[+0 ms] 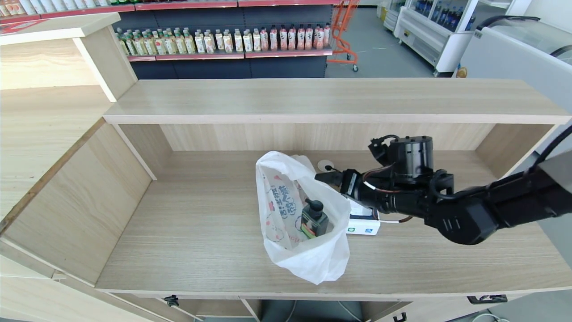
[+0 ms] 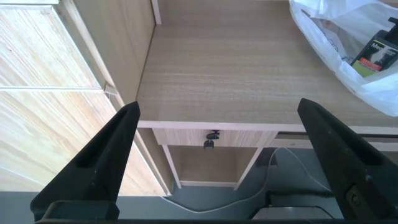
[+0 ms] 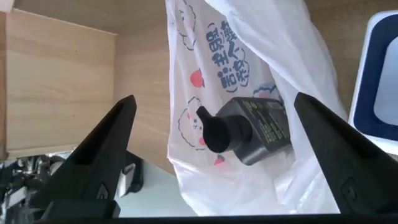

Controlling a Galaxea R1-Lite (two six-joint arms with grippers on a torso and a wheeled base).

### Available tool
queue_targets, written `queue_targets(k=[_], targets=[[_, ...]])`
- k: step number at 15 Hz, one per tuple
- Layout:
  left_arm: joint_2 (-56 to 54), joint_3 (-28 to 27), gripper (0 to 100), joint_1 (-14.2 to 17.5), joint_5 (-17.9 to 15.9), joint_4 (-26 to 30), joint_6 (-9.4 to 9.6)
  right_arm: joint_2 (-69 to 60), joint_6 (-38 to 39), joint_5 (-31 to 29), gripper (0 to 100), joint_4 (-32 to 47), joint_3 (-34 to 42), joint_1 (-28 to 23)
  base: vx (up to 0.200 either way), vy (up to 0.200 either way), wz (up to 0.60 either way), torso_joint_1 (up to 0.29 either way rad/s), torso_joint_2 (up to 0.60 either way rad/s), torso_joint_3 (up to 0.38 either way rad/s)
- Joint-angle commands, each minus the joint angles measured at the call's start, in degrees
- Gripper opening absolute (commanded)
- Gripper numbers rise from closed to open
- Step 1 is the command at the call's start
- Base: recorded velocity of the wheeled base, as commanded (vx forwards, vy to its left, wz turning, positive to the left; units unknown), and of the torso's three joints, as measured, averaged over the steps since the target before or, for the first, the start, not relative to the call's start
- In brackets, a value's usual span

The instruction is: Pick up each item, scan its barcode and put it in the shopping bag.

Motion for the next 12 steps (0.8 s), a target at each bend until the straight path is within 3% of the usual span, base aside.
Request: queue_targets(k=[1, 3, 4, 6, 7, 8, 12], targets=[[-0.02, 0.0, 100, -0.01, 0.04, 0.0, 0.01, -10.24, 3.3, 0.17, 100, 3.33, 1.61, -2.79, 0.0, 0.0, 0.0, 0.0, 0.0, 0.0], [-0.02, 0.0, 100, -0.01, 0.04, 0.0, 0.01, -19.82, 0.23, 0.7, 100, 8.08, 6.27, -5.86, 0.0, 0.0, 0.0, 0.0, 0.0, 0.0], [-0.02, 0.0, 100, -0.01, 0.04, 0.0, 0.01, -24.31, -7.16, 0.61, 100, 12.91, 8.81, -7.8, 0.0, 0.0, 0.0, 0.0, 0.0, 0.0], [-0.02, 0.0, 100, -0.01, 0.04, 0.0, 0.01, -32.57, -32.73, -4.57, 100, 22.67, 16.11, -17.11, 0.0, 0.0, 0.0, 0.0, 0.0, 0.0], [-0.02, 0.0, 100, -0.01, 0.04, 0.0, 0.01, -35.21, -41.61, -7.74, 100, 22.76, 18.57, -20.81, 0.0, 0.0, 0.0, 0.0, 0.0, 0.0], [-0.02, 0.0, 100, -0.01, -0.05, 0.0, 0.01, -37.93, -45.12, -8.0, 100, 22.58, 20.59, -23.71, 0.0, 0.0, 0.0, 0.0, 0.0, 0.0], [-0.02, 0.0, 100, -0.01, 0.04, 0.0, 0.01, -46.98, -42.58, -8.35, 100, 23.2, 26.31, -24.23, 0.0, 0.0, 0.0, 0.0, 0.0, 0.0]])
